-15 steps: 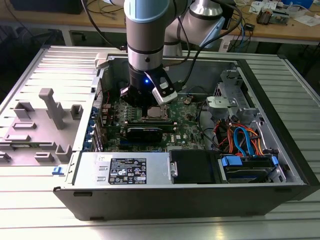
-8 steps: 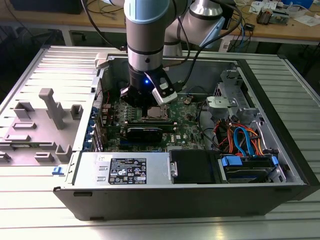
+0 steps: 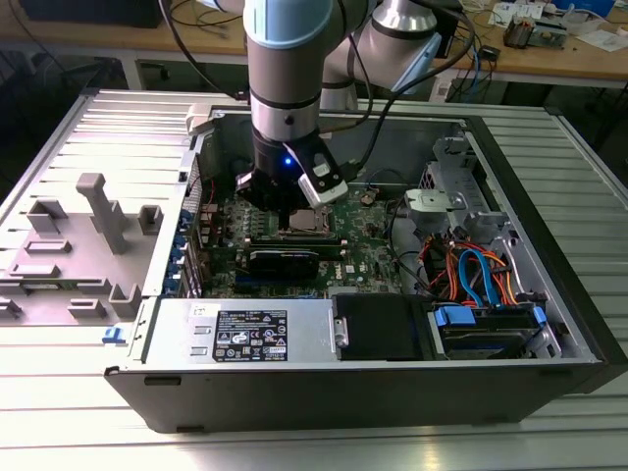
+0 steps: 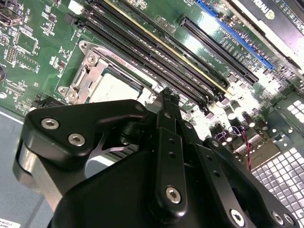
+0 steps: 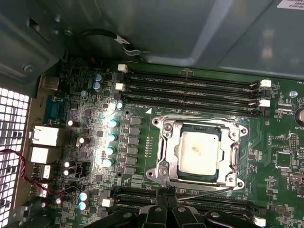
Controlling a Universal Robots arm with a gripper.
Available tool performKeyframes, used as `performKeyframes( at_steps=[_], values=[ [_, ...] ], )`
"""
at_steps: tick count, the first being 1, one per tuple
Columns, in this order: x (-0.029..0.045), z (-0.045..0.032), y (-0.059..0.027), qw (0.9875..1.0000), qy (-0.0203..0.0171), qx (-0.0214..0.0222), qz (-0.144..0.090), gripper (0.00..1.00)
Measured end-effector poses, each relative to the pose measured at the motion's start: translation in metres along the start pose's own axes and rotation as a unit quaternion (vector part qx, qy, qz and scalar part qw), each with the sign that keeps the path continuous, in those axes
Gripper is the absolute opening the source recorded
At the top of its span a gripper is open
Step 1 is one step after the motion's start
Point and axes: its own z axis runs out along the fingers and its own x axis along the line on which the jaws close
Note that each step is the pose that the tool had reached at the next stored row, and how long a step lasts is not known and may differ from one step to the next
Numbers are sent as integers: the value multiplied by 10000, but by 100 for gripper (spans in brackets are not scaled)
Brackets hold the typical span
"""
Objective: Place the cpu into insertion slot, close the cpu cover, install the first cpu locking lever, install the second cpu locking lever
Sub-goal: 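Install the second cpu locking lever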
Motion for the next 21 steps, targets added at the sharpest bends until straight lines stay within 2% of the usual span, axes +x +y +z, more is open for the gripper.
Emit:
performKeyframes(
  at_steps=[21],
  values=[
    [0, 36, -2, 10000, -8, -77, -2, 11]
  ],
)
